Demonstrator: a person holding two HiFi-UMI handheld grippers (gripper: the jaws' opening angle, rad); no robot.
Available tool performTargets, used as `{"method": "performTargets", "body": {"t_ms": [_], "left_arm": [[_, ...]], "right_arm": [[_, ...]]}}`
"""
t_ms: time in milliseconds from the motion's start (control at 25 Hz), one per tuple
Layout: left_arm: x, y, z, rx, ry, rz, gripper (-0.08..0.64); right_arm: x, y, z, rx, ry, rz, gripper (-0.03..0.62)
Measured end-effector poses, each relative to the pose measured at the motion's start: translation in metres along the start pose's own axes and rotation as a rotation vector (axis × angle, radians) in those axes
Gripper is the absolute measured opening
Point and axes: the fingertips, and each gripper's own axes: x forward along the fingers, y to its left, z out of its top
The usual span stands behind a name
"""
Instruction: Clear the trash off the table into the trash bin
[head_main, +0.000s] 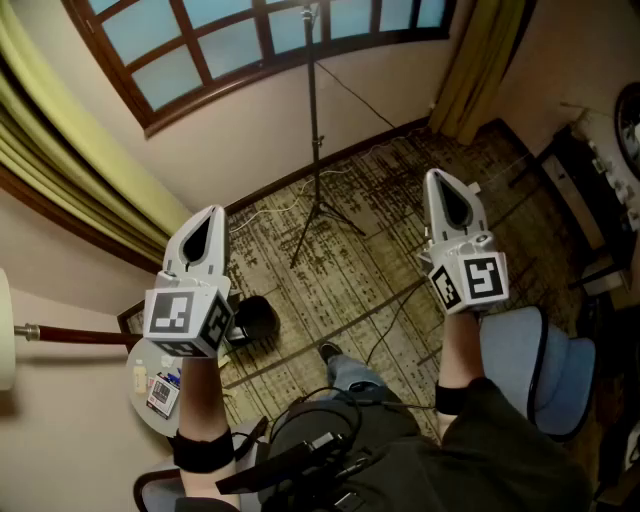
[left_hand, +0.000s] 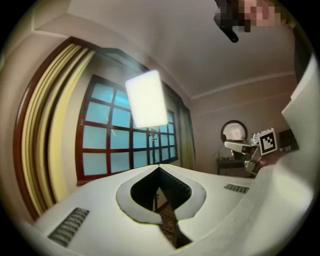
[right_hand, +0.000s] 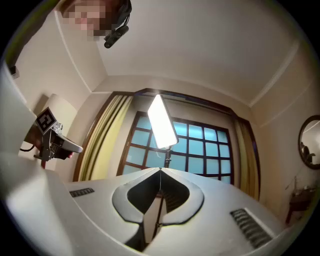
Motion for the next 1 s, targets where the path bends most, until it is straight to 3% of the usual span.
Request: {"method": "performTargets", "body": {"t_ms": [320, 560, 640, 840, 1000], "left_arm": [[-0.091, 0.119, -0.022, -0.033, 0.006, 0.313, 0.000], [-0.241, 0.195, -0.039, -0.071, 0.048, 0.699, 0.000], [-0.303, 0.210, -0.044, -0.089, 0.057, 0.832, 0.000], [-0.449, 0.222, -0.055, -0.090, 0.085, 1.073, 0.000], [-0.547, 0.212, -0.063, -0.093, 0.107, 1.257, 0.000]], "right_arm": [[0.083, 0.140, -0.006, 0.063, -0.009, 0.264, 0.011], [0.142, 0.332, 0.015, 0.166, -0.050, 0.683, 0.011], [0.141, 0.401, 0.028, 0.192, -0.068, 0.812, 0.011], [0.096, 0.549, 0.068, 0.249, -0.111, 1.071, 0.011], [0.054, 0.636, 0.093, 0.288, -0.151, 1.223, 0.011]]}}
